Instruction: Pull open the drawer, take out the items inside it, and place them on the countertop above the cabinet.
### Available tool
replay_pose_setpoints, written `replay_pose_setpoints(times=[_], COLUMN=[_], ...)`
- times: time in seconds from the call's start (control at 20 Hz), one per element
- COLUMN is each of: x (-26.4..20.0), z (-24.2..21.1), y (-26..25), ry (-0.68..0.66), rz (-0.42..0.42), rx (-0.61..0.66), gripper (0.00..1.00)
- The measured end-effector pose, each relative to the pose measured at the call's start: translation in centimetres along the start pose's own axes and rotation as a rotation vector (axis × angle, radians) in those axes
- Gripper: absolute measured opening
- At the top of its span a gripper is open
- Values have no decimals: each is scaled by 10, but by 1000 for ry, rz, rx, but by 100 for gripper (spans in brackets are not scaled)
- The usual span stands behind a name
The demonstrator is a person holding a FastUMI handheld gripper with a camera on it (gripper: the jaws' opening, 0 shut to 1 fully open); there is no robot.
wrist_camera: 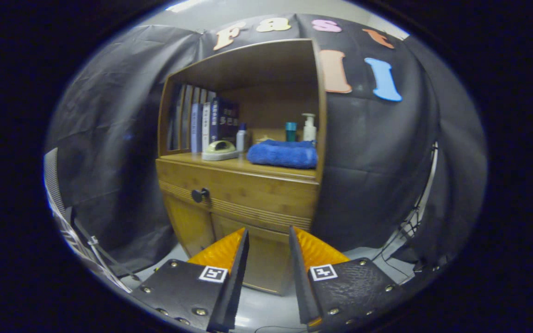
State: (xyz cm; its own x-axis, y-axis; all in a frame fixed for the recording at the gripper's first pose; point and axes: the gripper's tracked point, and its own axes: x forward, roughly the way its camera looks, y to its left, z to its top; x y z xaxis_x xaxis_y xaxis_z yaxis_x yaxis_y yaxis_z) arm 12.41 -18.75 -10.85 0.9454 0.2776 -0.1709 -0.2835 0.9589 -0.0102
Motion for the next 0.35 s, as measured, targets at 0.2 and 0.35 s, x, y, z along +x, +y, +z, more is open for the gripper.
replay_pose_setpoints(times=[0.2, 0.35], x=[-9, -14], z=[-11, -9], y=[-38, -50], ry=[15, -1], rz=[-106, -137], rx=[9, 33], gripper=[51, 51])
